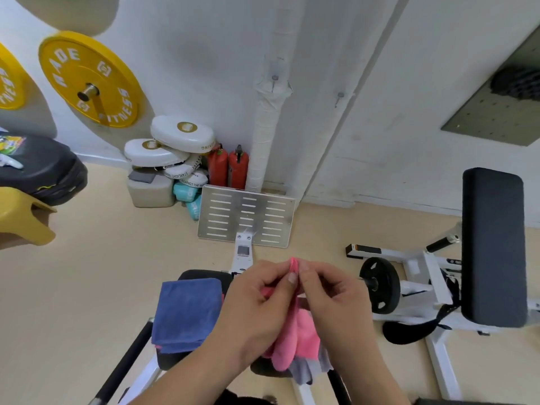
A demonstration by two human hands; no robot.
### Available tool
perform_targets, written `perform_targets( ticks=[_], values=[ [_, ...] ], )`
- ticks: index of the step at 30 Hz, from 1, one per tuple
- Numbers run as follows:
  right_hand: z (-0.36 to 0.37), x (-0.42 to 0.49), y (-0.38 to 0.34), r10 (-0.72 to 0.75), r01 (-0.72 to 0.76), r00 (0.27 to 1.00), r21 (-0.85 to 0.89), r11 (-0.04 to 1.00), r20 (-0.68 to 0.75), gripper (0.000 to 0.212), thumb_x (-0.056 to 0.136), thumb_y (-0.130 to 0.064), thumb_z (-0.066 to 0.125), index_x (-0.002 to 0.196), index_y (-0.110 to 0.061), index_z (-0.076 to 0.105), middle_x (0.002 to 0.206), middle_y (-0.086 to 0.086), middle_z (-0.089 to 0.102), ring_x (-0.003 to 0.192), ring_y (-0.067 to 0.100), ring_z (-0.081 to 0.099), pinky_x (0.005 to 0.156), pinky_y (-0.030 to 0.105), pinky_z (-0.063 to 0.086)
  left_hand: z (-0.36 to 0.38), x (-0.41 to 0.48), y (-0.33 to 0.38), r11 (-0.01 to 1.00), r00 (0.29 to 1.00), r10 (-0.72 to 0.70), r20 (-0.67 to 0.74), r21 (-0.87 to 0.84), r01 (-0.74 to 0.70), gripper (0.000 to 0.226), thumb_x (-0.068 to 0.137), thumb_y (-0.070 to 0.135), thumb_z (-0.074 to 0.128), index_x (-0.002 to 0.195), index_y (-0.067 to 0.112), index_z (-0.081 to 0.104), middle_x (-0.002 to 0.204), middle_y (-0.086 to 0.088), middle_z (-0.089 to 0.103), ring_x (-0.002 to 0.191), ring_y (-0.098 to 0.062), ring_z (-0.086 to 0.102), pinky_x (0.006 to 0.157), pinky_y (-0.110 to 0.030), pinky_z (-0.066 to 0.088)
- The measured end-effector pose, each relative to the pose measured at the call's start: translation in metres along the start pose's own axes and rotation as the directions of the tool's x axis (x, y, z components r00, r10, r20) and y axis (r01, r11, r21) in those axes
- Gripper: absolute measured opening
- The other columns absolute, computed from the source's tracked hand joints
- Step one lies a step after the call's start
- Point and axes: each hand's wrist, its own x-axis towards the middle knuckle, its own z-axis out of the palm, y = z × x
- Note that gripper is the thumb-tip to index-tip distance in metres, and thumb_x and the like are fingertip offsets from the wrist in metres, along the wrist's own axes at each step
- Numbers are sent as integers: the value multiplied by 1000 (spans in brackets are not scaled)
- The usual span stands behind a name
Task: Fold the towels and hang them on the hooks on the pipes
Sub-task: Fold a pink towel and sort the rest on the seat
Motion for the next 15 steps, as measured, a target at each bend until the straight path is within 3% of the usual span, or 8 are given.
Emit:
perform_targets(
  ticks=[2,4,7,8,10,13,15],
  values=[
    [6,-4,-2,19,-19,1000,55,998,13,34,99,-44,62,86,-20,82,79,15,76,85,39,73,82,61,60,-8,3,1,999,999,6,36,-41,-5,19,90,16,76,95,34,82,91,8,75,87,-1,70,75,-14,53],
    [10,-9,-3,41,-44,999,109,993,27,48,95,-60,57,90,-19,82,86,20,75,89,40,73,84,58,61,-12,7,1,996,999,5,36,-85,-2,19,86,10,80,94,28,83,90,8,76,83,0,71,73,-12,53],
    [8,-15,-12,88,-98,995,263,960,51,36,104,-32,51,101,-13,81,92,14,79,90,26,78,77,36,65,-15,12,4,994,1000,20,24,-109,-17,20,90,9,76,87,28,83,87,5,79,82,-6,74,72,-16,55],
    [6,-16,-13,70,-77,997,243,967,35,29,104,-22,52,104,-11,79,92,12,78,89,24,77,78,35,65,-17,14,7,996,999,34,34,-82,-31,20,92,11,73,87,28,83,84,2,78,79,-8,73,70,-15,55],
    [-5,-15,-6,1,0,1000,91,996,-11,21,100,-10,62,109,-23,76,101,3,76,97,23,74,85,37,63,-25,16,15,998,994,46,98,-41,-42,20,96,13,69,88,27,82,80,-4,77,70,-12,70,64,-14,53],
    [-19,-10,-7,-84,85,992,-3,996,94,56,90,-2,70,125,-45,65,132,-11,66,126,14,62,104,42,53,-43,22,38,994,943,107,315,-66,-91,23,100,9,61,95,24,77,84,-7,77,75,-21,70,69,-21,54],
    [-27,-5,-15,-124,137,962,-38,990,243,60,87,-5,73,132,-42,63,143,-13,60,137,13,55,114,47,44,-54,23,57,984,883,173,435,-122,-133,16,99,8,59,95,18,72,79,2,75,71,-10,69,65,-17,53]
  ],
)
